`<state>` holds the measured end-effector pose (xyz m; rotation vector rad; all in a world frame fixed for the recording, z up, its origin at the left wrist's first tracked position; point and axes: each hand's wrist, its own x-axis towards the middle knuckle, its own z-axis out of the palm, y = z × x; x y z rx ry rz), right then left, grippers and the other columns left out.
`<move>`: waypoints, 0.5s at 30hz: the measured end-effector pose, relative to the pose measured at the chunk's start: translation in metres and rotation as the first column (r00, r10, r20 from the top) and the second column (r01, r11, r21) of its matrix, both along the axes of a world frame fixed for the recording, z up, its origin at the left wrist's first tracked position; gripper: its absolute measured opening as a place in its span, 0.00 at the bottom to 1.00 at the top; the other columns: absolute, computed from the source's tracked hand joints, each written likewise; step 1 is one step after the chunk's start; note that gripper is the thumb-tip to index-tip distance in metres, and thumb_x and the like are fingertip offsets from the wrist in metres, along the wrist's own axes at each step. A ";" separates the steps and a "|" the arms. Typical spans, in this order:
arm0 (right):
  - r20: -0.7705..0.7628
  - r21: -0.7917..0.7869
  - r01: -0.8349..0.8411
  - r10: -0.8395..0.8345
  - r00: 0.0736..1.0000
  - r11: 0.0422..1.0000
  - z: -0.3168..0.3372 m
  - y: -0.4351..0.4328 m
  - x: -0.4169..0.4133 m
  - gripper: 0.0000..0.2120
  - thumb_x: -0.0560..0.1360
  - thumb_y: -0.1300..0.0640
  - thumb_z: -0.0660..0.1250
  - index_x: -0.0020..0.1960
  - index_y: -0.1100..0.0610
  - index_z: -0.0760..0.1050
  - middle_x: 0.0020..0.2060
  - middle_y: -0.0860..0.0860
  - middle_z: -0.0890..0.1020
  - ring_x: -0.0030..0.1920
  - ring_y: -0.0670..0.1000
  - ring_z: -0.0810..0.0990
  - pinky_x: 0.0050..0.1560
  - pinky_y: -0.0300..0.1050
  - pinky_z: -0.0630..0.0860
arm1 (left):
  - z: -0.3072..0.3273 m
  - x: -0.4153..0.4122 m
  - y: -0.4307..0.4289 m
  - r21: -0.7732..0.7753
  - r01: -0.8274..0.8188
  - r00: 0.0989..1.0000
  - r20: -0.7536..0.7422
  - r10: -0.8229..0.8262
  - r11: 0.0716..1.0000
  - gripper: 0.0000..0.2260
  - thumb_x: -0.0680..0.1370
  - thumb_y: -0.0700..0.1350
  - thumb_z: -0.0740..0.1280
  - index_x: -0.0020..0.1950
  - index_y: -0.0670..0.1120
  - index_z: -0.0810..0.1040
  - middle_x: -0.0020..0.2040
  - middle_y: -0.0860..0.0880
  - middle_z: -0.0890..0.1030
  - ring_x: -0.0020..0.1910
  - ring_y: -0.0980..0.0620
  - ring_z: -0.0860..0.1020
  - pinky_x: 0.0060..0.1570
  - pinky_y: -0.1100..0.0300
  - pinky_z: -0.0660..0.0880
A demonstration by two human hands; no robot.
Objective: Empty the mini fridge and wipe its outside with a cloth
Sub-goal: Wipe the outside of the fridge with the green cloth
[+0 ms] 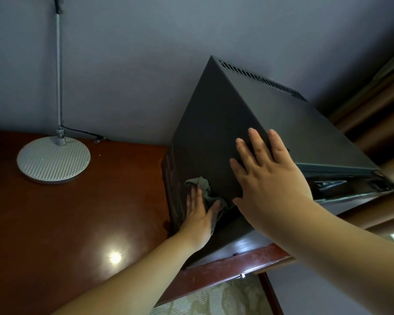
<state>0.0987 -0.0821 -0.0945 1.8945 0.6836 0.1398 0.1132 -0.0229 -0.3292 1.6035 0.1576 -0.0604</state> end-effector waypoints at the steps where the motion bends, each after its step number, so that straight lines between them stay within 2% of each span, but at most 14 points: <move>1: 0.004 -0.001 0.014 -0.014 1.000 1.000 -0.002 0.003 0.001 0.37 0.81 0.35 0.42 0.81 0.54 0.34 0.78 0.62 0.32 0.75 0.68 0.25 0.70 0.68 0.24 | 0.002 0.003 0.004 0.007 0.016 1.000 0.002 -0.016 1.000 0.43 0.74 0.70 0.51 0.79 0.56 0.33 0.80 0.56 0.32 0.78 0.54 0.32 0.79 0.49 0.38; 3: 0.004 -0.001 0.035 -0.035 0.999 0.999 -0.007 0.008 0.004 0.37 0.82 0.35 0.42 0.80 0.55 0.33 0.77 0.62 0.30 0.74 0.69 0.25 0.69 0.68 0.23 | 0.005 0.007 0.010 0.017 0.033 0.999 0.004 -0.033 0.999 0.43 0.74 0.70 0.52 0.80 0.54 0.33 0.80 0.55 0.32 0.78 0.54 0.32 0.78 0.51 0.38; 5: -0.009 -0.006 0.059 -0.059 0.998 0.998 -0.015 0.014 0.009 0.37 0.82 0.35 0.42 0.80 0.55 0.33 0.77 0.63 0.30 0.73 0.69 0.24 0.68 0.68 0.22 | -0.003 0.011 0.016 0.025 0.035 0.999 -0.007 -0.034 0.999 0.41 0.79 0.66 0.54 0.80 0.52 0.33 0.80 0.54 0.33 0.79 0.54 0.33 0.78 0.53 0.38; 9: -0.051 -0.029 0.115 -0.116 0.992 0.993 -0.036 0.030 0.021 0.37 0.81 0.34 0.43 0.81 0.54 0.35 0.77 0.62 0.31 0.73 0.70 0.23 0.67 0.69 0.23 | -0.034 0.027 0.028 -0.004 0.074 0.991 -0.109 -0.074 0.997 0.37 0.83 0.61 0.56 0.81 0.51 0.34 0.81 0.51 0.35 0.80 0.52 0.37 0.79 0.52 0.40; 11: -0.072 -0.041 0.158 -0.161 0.984 0.987 -0.048 0.044 0.034 0.37 0.81 0.34 0.46 0.81 0.53 0.38 0.78 0.61 0.32 0.73 0.69 0.24 0.68 0.69 0.24 | -0.048 0.036 0.035 -0.021 0.072 0.988 -0.136 -0.074 0.997 0.35 0.83 0.62 0.55 0.80 0.56 0.37 0.82 0.52 0.37 0.81 0.50 0.38 0.79 0.47 0.41; 12: -0.080 -0.044 0.185 -0.188 0.979 0.982 -0.054 0.052 0.041 0.37 0.81 0.34 0.47 0.81 0.52 0.39 0.78 0.60 0.33 0.73 0.69 0.24 0.67 0.70 0.23 | -0.057 0.040 0.038 0.041 0.086 0.986 -0.146 -0.080 0.995 0.31 0.83 0.62 0.54 0.80 0.58 0.41 0.82 0.52 0.38 0.81 0.48 0.38 0.78 0.43 0.39; 14: -0.094 -0.045 0.225 -0.228 0.969 0.973 -0.064 0.064 0.054 0.37 0.81 0.34 0.49 0.82 0.51 0.40 0.79 0.59 0.33 0.73 0.68 0.24 0.65 0.69 0.22 | -0.069 0.050 0.046 0.147 0.073 0.983 -0.179 -0.046 0.987 0.30 0.81 0.62 0.48 0.82 0.54 0.47 0.82 0.51 0.40 0.81 0.45 0.38 0.75 0.35 0.36; 15: -0.103 -0.042 0.235 -0.239 0.966 0.971 -0.068 0.069 0.059 0.37 0.81 0.35 0.49 0.82 0.51 0.40 0.78 0.59 0.32 0.73 0.68 0.24 0.65 0.68 0.22 | -0.072 0.059 0.050 0.114 0.066 0.981 -0.189 -0.044 0.991 0.31 0.80 0.63 0.48 0.82 0.54 0.49 0.82 0.52 0.41 0.81 0.45 0.39 0.75 0.35 0.36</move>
